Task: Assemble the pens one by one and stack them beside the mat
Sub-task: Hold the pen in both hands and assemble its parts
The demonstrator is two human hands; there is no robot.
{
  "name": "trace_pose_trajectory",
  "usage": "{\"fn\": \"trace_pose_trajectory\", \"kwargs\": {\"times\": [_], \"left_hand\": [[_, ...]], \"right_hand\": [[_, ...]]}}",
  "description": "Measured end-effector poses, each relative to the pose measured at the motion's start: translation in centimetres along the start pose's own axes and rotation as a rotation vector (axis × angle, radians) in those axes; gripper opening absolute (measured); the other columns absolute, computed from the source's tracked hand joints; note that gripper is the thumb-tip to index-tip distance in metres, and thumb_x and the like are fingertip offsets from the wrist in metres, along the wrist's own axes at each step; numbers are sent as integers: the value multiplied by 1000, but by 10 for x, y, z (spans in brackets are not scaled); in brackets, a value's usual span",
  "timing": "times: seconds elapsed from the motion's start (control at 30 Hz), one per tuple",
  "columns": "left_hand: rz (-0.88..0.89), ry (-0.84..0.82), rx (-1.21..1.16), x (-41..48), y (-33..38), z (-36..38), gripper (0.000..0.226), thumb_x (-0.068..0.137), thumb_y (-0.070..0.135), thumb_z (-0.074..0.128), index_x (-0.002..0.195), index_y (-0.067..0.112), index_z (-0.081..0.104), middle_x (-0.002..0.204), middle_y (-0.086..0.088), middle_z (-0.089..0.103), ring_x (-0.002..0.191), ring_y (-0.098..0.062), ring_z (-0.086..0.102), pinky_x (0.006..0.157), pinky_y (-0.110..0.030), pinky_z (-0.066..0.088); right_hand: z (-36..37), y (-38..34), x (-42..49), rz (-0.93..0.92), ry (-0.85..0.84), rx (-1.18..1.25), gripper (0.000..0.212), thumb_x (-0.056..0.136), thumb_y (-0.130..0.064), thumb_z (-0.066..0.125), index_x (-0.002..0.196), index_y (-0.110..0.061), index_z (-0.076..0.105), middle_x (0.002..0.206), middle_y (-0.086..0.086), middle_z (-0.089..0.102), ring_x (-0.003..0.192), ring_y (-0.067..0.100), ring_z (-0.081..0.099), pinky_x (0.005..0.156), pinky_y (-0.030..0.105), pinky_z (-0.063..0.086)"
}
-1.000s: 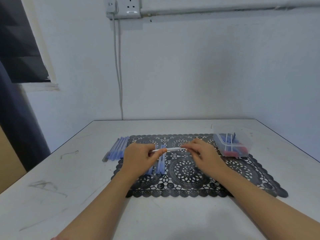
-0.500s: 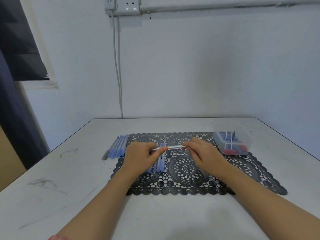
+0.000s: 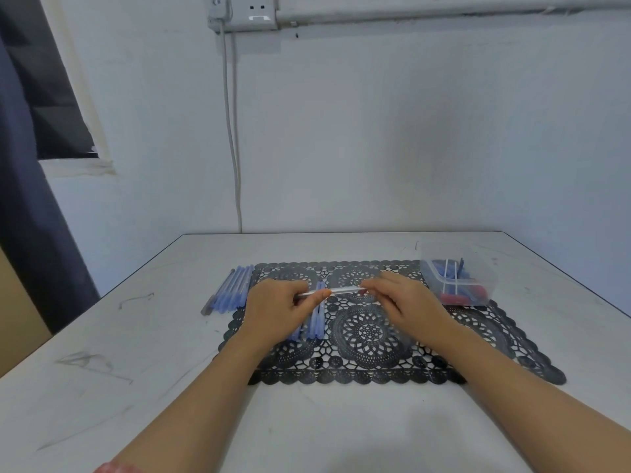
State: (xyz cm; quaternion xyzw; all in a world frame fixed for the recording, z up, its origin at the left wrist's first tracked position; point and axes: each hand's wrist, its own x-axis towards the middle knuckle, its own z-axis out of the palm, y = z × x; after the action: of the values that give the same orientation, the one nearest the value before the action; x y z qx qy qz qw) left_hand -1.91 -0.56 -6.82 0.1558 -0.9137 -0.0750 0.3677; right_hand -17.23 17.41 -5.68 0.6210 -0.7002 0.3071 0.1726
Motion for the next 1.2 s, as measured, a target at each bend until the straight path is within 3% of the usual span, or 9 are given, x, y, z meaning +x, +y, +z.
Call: {"fn": "trace_pose_trajectory", "kwargs": {"times": [0.1,0.23,0.5,0.7,0.83,1.03,1.2], "left_hand": [[2,-1,-1,-1,0,-1,60,79,74,32,46,24,34,37,8,33,36,-6,33,43,-16,29],[-33,2,-26,-1,0,-1,63,78,75,32,47,20,36,38,7,32,37,-7,32,45,-22,35],[-73,21,42,0,-2,-3,62,78,75,28,47,21,27,37,5,27,38,-7,29,43,-18,21],[-117,34,41,-1,-5,-4,59,79,73,30,48,23,26,38,5,28,39,-7,30,43,-28,33],[-142,48,44,0,-7,-5,60,79,73,30,47,23,25,37,4,27,38,-7,29,42,-26,29],[-139,36,62,1,-7,-4,60,78,74,28,48,22,26,38,5,28,38,-7,29,42,-25,28],[-134,44,64,1,-8,-3,61,79,74,30,48,22,28,38,4,29,38,-7,29,42,-26,31]], "right_hand": [[0,-1,0,35,11,-15,39,90,-37,38,110,-19,66,85,-22,49,63,-18,39,59,5,30],[-2,-1,0,128,-13,-33,45,90,-49,36,122,-25,56,73,-29,43,61,-16,39,62,19,43],[0,2,-1,179,-17,35,30,99,-23,28,129,-27,32,70,2,61,61,17,57,58,37,49],[0,-2,1,203,-41,39,20,98,-20,37,114,-12,44,76,-1,60,69,17,60,62,30,48],[0,-3,1,231,-36,69,14,94,-24,47,99,-14,55,73,0,65,66,16,61,62,28,49],[12,-9,0,251,-129,134,11,89,-27,59,95,-19,62,84,-7,70,73,6,65,72,22,50],[18,-8,2,179,-252,76,13,85,-30,64,91,-20,67,87,-10,66,76,1,56,74,18,46]]}}
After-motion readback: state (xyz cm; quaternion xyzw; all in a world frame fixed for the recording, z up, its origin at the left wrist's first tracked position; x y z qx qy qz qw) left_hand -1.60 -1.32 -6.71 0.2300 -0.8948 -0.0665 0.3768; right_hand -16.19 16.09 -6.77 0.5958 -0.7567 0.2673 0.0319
